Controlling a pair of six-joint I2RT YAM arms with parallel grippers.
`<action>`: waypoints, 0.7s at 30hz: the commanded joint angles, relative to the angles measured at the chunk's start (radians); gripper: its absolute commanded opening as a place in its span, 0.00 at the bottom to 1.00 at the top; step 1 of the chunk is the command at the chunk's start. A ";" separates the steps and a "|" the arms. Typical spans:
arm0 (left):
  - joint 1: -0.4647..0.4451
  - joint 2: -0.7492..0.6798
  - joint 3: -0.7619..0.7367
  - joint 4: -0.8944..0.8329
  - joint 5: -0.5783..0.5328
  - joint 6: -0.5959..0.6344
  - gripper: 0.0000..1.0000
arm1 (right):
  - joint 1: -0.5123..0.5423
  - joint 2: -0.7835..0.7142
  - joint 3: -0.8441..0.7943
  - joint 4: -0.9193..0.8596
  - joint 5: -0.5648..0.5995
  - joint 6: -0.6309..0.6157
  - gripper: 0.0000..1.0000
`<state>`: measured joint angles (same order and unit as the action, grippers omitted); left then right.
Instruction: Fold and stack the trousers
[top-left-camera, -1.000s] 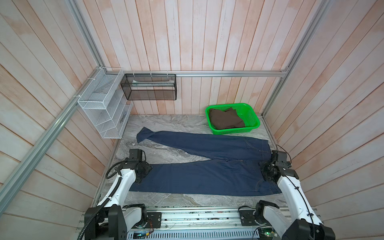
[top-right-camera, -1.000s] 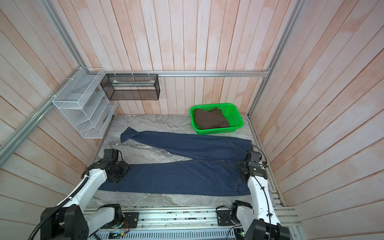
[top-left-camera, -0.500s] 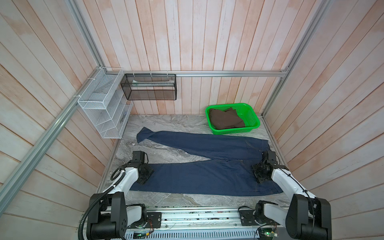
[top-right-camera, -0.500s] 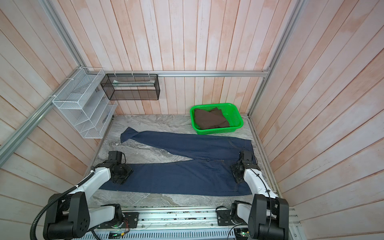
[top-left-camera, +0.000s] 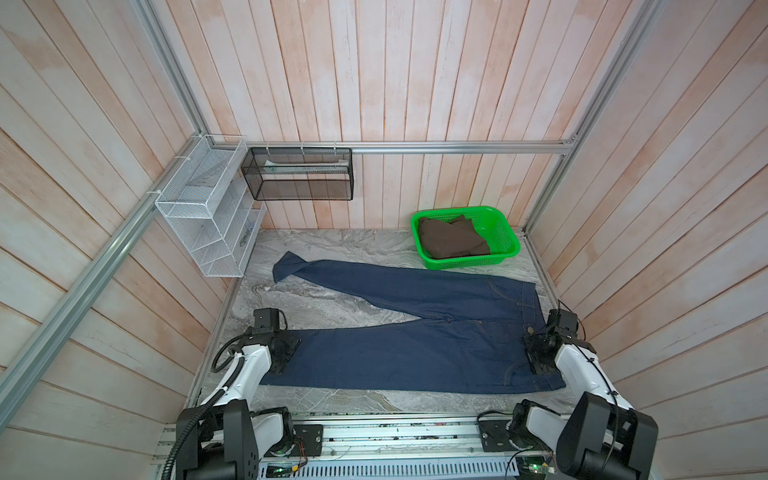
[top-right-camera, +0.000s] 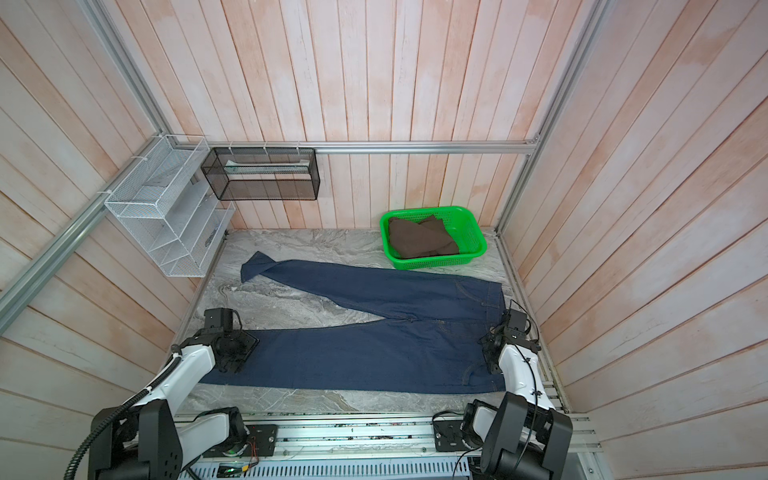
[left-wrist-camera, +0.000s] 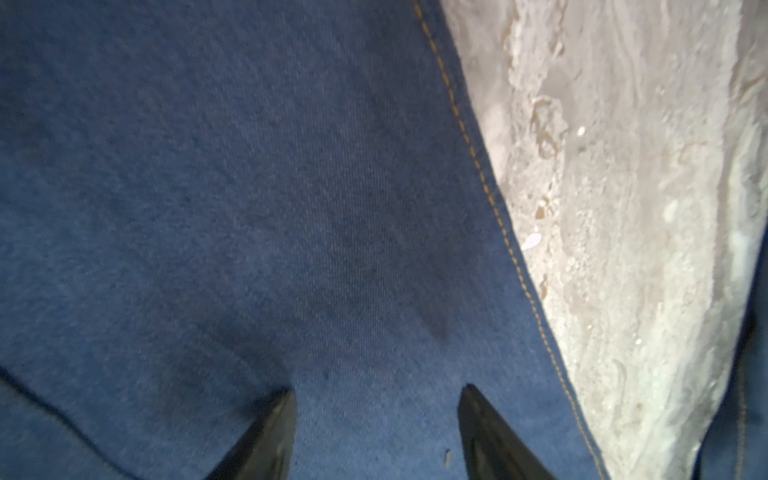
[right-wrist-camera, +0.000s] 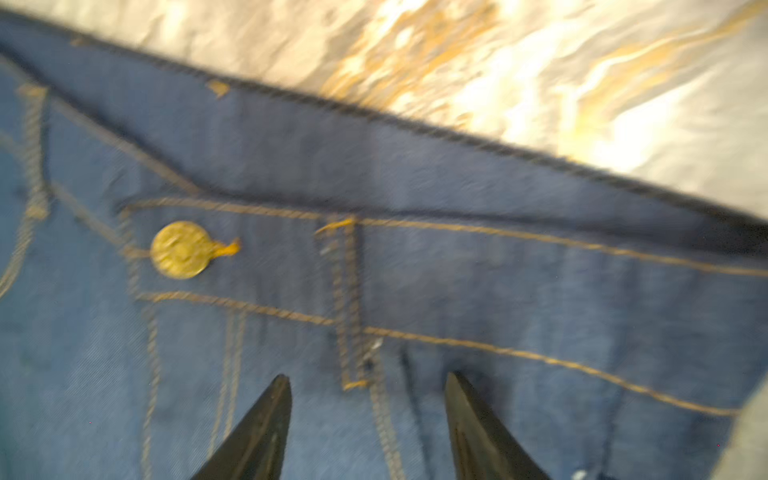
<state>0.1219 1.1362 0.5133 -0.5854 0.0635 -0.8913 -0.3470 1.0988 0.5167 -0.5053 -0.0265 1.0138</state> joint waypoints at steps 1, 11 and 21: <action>-0.045 -0.053 0.070 -0.102 -0.009 -0.001 0.71 | 0.101 0.000 0.083 0.033 -0.087 -0.004 0.58; -0.053 -0.111 0.207 -0.222 -0.049 0.013 0.72 | 0.307 0.280 0.271 0.057 -0.120 0.077 0.66; -0.053 -0.139 0.290 -0.305 -0.109 0.027 0.73 | 0.283 0.547 0.415 -0.093 -0.017 0.047 0.78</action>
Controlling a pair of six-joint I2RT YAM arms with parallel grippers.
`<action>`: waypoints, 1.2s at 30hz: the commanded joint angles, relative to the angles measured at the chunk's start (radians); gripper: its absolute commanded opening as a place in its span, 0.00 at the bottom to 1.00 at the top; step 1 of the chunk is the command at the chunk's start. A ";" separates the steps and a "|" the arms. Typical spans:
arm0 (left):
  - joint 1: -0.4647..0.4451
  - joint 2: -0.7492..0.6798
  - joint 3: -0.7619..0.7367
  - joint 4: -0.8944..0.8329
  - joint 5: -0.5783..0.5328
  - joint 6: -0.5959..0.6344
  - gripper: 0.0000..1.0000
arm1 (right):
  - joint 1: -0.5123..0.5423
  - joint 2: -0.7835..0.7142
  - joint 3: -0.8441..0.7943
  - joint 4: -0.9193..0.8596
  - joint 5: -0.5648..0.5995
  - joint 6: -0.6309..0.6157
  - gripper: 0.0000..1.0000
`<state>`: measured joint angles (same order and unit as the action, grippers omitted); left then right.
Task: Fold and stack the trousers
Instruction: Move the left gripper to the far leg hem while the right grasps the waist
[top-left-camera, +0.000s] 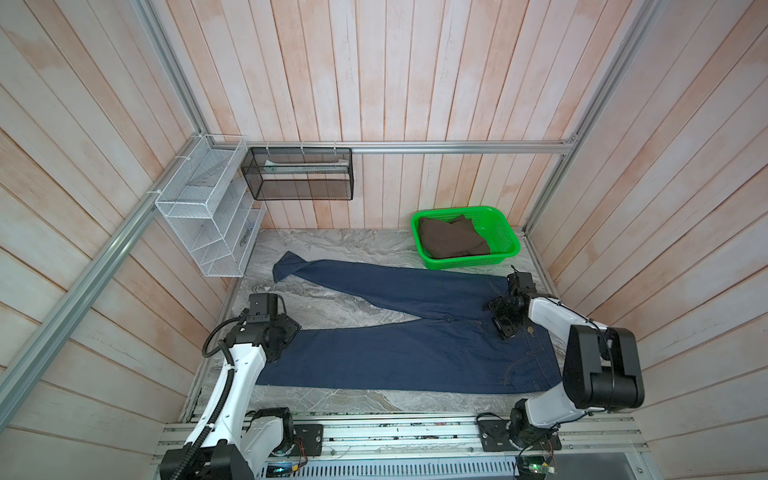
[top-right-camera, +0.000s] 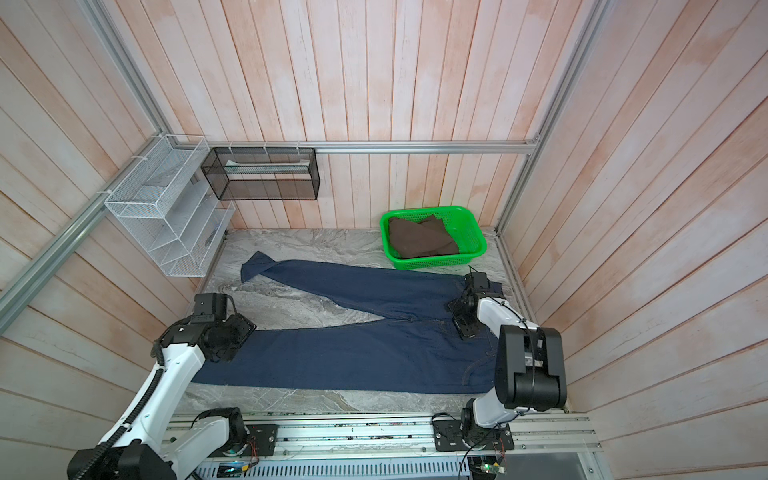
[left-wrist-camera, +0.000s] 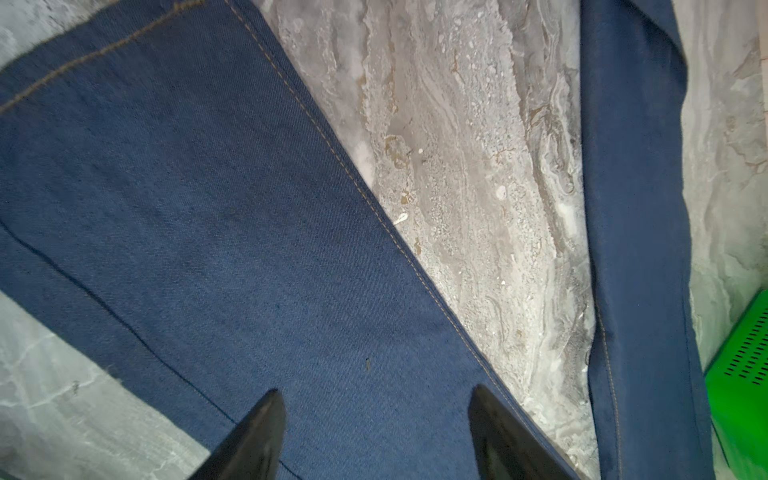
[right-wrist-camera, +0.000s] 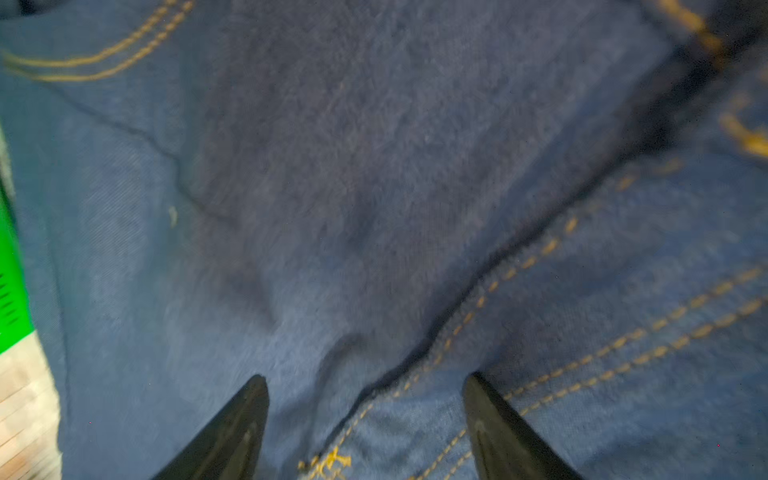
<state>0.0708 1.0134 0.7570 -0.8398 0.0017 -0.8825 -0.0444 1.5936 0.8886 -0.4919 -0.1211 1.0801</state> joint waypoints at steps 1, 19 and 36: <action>-0.002 -0.017 0.060 -0.061 -0.060 0.022 0.73 | -0.036 0.083 0.054 -0.141 0.096 -0.035 0.78; -0.002 0.072 0.136 0.045 -0.059 0.092 0.73 | -0.266 -0.033 -0.031 -0.137 0.200 -0.204 0.74; -0.100 0.659 0.292 0.585 0.087 0.014 0.75 | 0.018 -0.049 0.106 -0.060 0.067 -0.220 0.72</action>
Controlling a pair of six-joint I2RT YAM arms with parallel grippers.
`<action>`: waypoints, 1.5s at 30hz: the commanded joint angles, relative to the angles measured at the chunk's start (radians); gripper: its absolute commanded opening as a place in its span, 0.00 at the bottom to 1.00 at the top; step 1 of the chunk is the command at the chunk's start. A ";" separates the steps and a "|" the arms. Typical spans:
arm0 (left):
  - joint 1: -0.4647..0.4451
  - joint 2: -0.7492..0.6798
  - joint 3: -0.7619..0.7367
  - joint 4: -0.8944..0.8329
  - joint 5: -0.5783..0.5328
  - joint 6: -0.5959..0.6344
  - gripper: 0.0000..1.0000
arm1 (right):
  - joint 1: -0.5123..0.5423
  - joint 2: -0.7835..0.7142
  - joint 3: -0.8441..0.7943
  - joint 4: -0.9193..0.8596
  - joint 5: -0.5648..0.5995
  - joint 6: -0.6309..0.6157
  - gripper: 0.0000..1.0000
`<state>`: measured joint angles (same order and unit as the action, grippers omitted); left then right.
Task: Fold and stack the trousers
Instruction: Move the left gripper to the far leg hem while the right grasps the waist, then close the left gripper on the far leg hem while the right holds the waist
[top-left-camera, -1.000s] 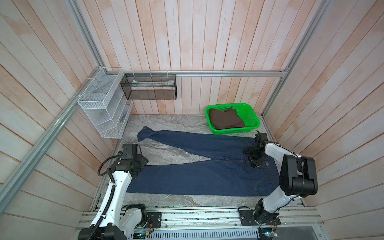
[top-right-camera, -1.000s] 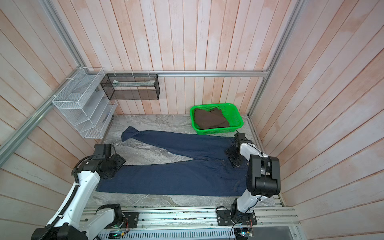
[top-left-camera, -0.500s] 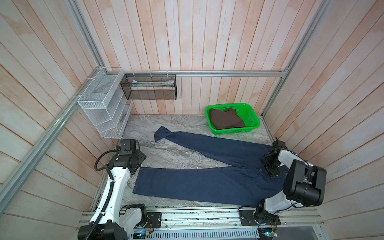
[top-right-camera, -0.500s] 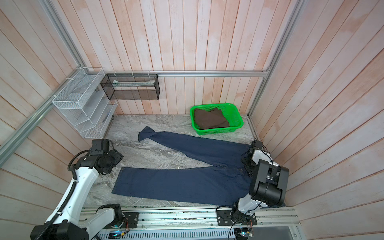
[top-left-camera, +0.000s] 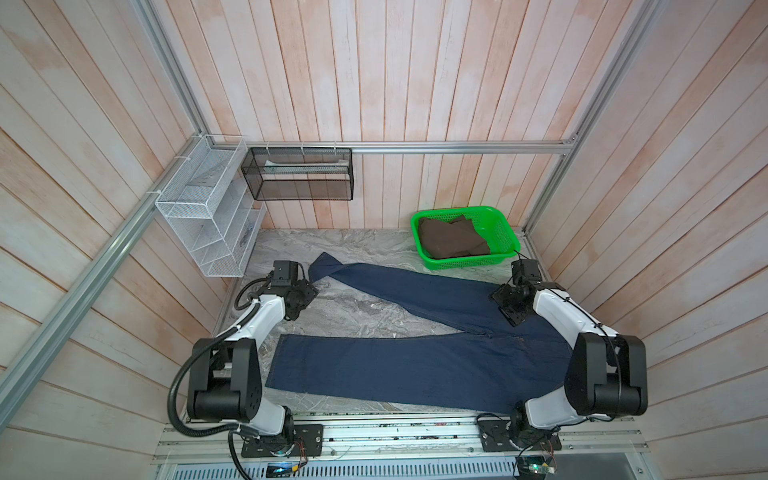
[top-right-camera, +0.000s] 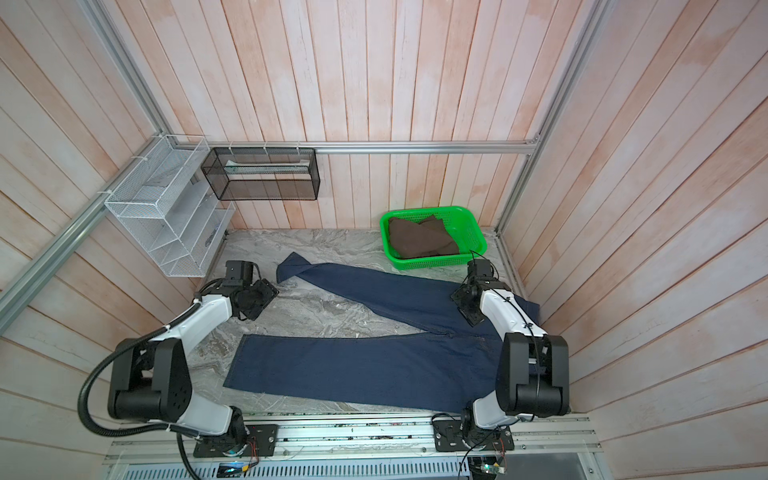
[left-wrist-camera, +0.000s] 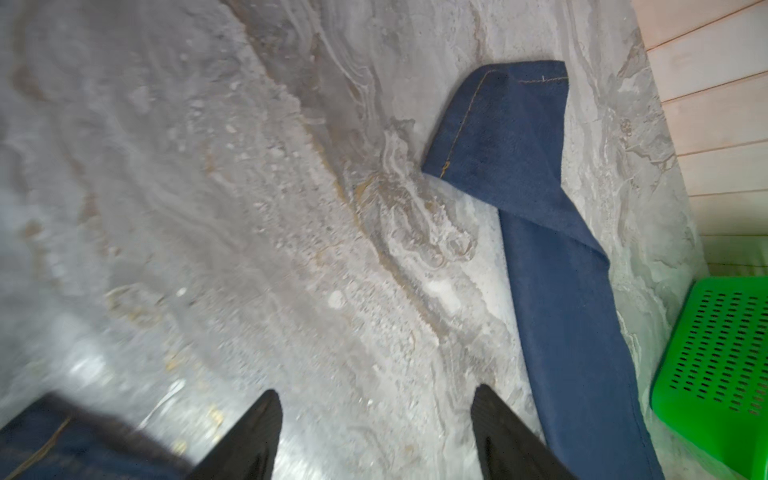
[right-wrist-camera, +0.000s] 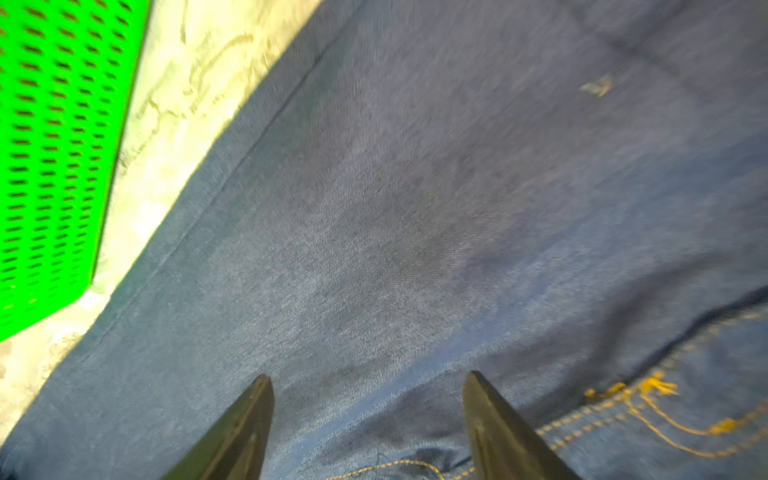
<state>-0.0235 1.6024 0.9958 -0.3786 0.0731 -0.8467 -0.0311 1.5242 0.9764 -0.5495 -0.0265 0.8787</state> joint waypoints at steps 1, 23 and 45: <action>-0.007 0.108 0.073 0.138 0.019 -0.027 0.75 | 0.007 0.021 0.018 0.002 -0.029 -0.018 0.72; 0.034 0.531 0.366 0.198 0.029 -0.028 0.52 | 0.008 0.061 0.027 0.020 -0.056 -0.007 0.70; 0.030 0.380 0.311 0.272 0.071 -0.005 0.00 | 0.008 0.032 0.021 0.024 -0.061 -0.005 0.69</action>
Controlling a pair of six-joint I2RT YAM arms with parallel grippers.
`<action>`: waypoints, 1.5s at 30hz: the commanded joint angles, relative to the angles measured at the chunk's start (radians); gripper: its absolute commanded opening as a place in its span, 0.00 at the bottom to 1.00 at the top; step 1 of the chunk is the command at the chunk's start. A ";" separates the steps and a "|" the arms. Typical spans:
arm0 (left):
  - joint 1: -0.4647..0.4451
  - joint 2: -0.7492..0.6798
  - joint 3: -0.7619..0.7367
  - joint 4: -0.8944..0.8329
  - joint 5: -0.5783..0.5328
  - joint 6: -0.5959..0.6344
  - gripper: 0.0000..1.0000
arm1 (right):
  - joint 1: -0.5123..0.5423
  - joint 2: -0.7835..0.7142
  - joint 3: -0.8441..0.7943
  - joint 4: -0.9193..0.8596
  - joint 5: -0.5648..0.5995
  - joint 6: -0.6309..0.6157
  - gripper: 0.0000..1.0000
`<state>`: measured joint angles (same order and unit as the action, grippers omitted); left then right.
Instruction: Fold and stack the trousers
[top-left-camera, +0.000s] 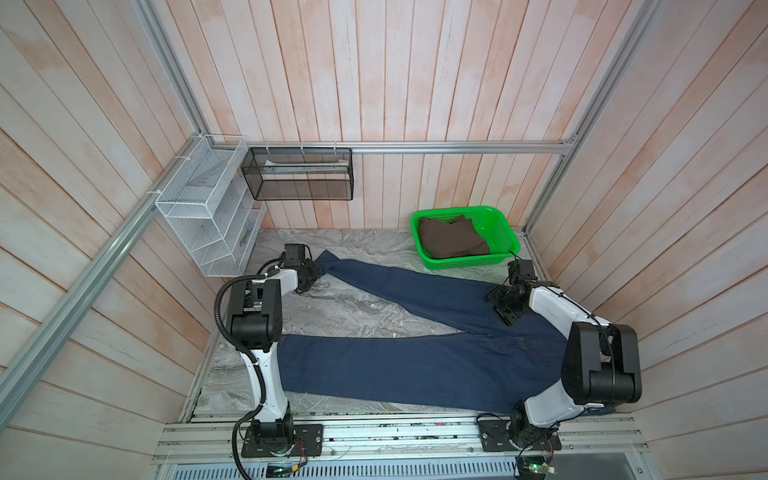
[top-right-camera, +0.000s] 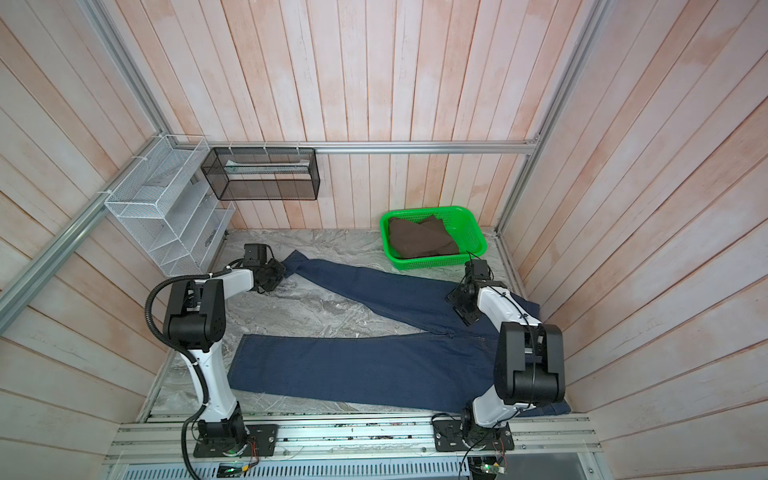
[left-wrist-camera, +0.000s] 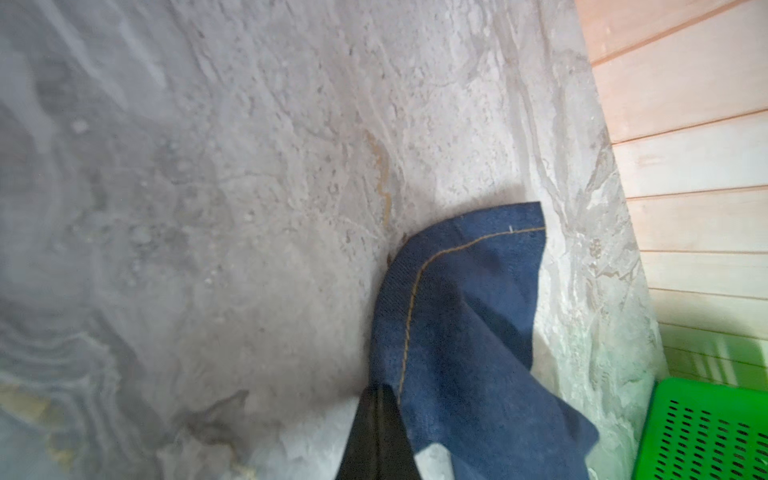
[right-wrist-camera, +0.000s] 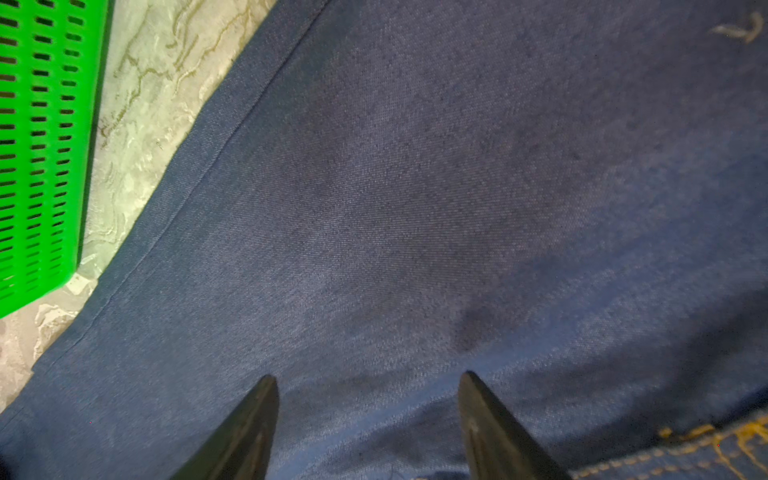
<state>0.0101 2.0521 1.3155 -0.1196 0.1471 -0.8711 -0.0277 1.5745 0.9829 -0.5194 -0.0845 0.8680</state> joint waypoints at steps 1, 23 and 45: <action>-0.004 -0.082 -0.011 0.008 -0.006 0.020 0.00 | 0.005 -0.020 0.013 -0.007 -0.003 0.007 0.69; -0.122 -0.914 -0.233 -0.443 -0.159 0.013 0.00 | 0.005 -0.094 -0.038 0.008 -0.043 -0.005 0.69; -0.355 -0.942 0.033 -0.673 -0.227 -0.087 0.00 | 0.005 -0.170 -0.086 0.007 -0.069 -0.014 0.68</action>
<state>-0.3435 1.0801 1.3453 -0.8448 -0.0208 -0.9710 -0.0273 1.3952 0.8963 -0.5011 -0.1486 0.8669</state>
